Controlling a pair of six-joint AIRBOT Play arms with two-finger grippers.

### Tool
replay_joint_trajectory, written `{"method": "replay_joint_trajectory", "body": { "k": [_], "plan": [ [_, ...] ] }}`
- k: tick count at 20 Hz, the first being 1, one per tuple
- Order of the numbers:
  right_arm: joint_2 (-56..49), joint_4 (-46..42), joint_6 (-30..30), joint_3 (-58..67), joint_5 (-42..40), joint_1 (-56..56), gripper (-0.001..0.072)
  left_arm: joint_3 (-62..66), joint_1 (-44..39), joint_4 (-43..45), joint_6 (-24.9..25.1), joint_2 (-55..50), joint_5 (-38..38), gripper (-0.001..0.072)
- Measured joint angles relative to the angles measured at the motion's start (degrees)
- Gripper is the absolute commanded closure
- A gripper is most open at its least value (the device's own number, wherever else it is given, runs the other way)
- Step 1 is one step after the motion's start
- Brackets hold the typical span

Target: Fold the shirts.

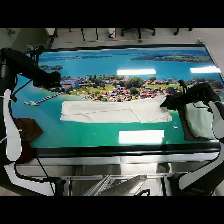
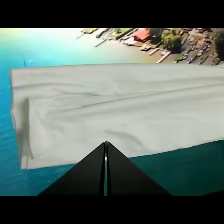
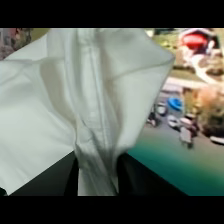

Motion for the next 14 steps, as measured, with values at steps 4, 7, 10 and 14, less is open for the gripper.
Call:
{"method": "replay_joint_trajectory", "body": {
  "k": [4,7,10,14],
  "plan": [
    [-1.6,1.4,-1.5,0.0,-0.1,0.4,0.0694,-0.1,-6.5,0.0,0.0,1.2,-2.3,0.0691],
    [-1.7,1.5,-2.3,0.1,-0.2,0.5,0.0694,-0.1,-12.9,0.0,0.0,0.9,-4.9,0.0691],
    [-0.2,0.5,-2.6,1.1,-0.6,0.7,0.0695,-0.2,-20.2,0.0,0.0,-2.0,-9.4,0.0691],
    [6.2,3.5,-2.8,5.4,-7.1,0.6,0.0695,-0.2,-29.1,0.0,0.0,-10.3,-16.3,0.0691]
  ]
}}
